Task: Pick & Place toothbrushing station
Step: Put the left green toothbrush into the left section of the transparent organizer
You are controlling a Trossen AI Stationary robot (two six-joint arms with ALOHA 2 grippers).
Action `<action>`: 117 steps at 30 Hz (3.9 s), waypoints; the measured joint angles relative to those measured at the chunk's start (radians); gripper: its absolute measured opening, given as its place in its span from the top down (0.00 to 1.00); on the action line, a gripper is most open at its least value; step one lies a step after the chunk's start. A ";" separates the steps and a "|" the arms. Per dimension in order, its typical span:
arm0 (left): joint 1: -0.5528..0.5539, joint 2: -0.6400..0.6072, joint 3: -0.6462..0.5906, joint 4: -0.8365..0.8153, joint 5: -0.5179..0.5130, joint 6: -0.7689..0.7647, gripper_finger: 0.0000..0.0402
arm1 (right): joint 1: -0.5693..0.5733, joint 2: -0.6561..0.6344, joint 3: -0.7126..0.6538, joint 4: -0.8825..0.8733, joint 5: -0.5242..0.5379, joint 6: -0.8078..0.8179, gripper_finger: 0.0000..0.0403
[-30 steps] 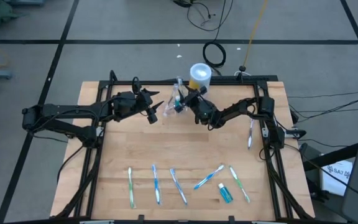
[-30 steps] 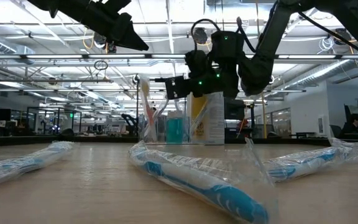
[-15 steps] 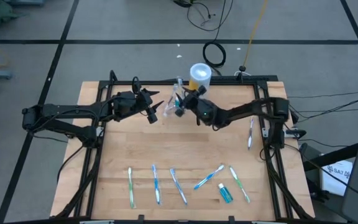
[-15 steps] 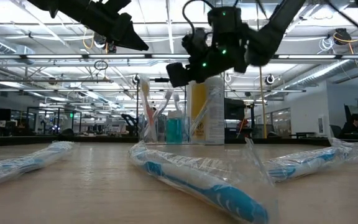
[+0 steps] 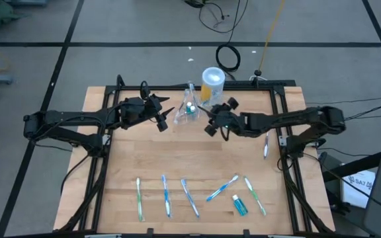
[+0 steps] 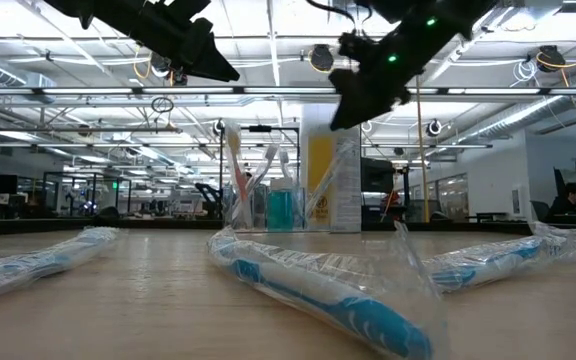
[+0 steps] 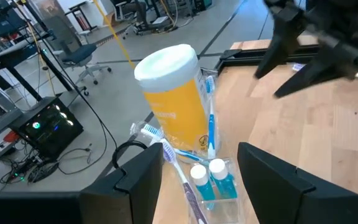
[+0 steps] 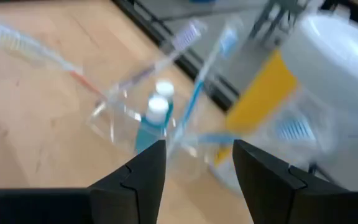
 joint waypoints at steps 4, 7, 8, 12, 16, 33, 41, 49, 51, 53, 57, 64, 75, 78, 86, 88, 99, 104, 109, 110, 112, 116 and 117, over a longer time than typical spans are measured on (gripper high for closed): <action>0.000 0.000 0.000 0.000 0.001 -0.012 0.47 | 0.013 -0.080 -0.014 -0.238 0.000 0.166 0.56; 0.000 0.000 0.000 0.000 0.001 -0.015 0.47 | 0.013 -0.134 -0.044 -0.372 0.000 0.306 0.56; 0.000 0.000 0.000 0.000 0.001 -0.015 0.47 | 0.011 -0.150 -0.061 -0.398 0.000 0.355 0.56; 0.000 0.000 0.000 0.000 0.002 -0.018 0.47 | -0.001 -0.211 -0.146 -0.446 -0.032 0.502 0.56; 0.000 0.000 0.000 0.000 0.003 -0.018 0.47 | -0.026 -0.263 -0.240 -0.448 -0.100 0.546 0.57; 0.000 0.000 0.000 0.014 0.002 -0.012 0.47 | -0.224 -0.333 -0.435 -0.577 -0.259 0.781 0.58; -0.023 -0.001 0.001 -0.210 0.096 -0.191 0.47 | -0.228 -0.333 -0.461 -0.550 -0.283 0.788 0.58; -0.089 -0.001 0.001 -0.482 0.544 -0.465 0.47 | -0.226 -0.333 -0.461 -0.251 -0.226 0.630 0.58; -0.116 -0.001 0.001 -0.520 0.631 -0.542 0.47 | -0.226 -0.333 -0.461 -0.139 -0.227 0.556 0.58; -0.155 -0.001 0.001 -0.558 0.659 -0.597 0.47 | -0.226 -0.333 -0.461 -0.041 -0.232 0.479 0.58; -0.281 0.000 0.001 -0.643 0.628 -0.712 0.47 | -0.226 -0.333 -0.461 0.072 -0.234 0.385 0.58; -0.535 0.050 0.001 -0.735 0.591 -1.280 0.47 | -0.226 -0.333 -0.461 0.113 -0.232 0.378 0.58; -0.850 0.267 0.001 -0.744 0.412 -2.093 0.47 | -0.225 -0.333 -0.461 0.113 -0.232 0.378 0.58; -0.880 0.337 0.001 -0.728 0.405 -2.191 0.47 | -0.225 -0.332 -0.461 0.110 -0.233 0.371 0.58; -0.912 0.464 0.006 -0.683 0.414 -2.191 0.47 | -0.188 -0.332 -0.540 0.173 -0.234 0.370 0.58; -0.911 0.466 0.005 -0.681 0.414 -2.188 0.47 | -0.177 -0.332 -0.577 0.235 -0.234 0.370 0.58; -0.907 0.468 0.002 -0.713 0.407 -2.147 0.81 | -0.166 -0.332 -0.779 0.758 -0.233 0.369 0.58; -0.898 0.438 -0.001 -0.713 0.389 -2.088 0.95 | -0.166 -0.332 -0.824 0.843 -0.234 0.368 0.58; -0.892 0.356 -0.002 -0.685 0.150 -2.028 0.95 | -0.166 -0.333 -0.826 0.843 -0.267 0.319 0.58; -0.894 0.327 -0.002 -0.685 0.123 -2.014 0.94 | -0.166 -0.332 -0.826 0.843 -0.291 0.309 0.58; -0.897 0.273 -0.002 -0.699 0.057 -1.960 0.93 | -0.165 -0.332 -0.826 0.844 -0.336 0.290 0.58; -0.871 0.177 -0.002 -0.692 -0.132 -1.796 0.96 | -0.153 -0.332 -0.826 0.844 -0.362 0.264 0.58; -0.864 0.156 -0.002 -0.689 -0.180 -1.746 0.97 | -0.147 -0.332 -0.826 0.844 -0.363 0.257 0.58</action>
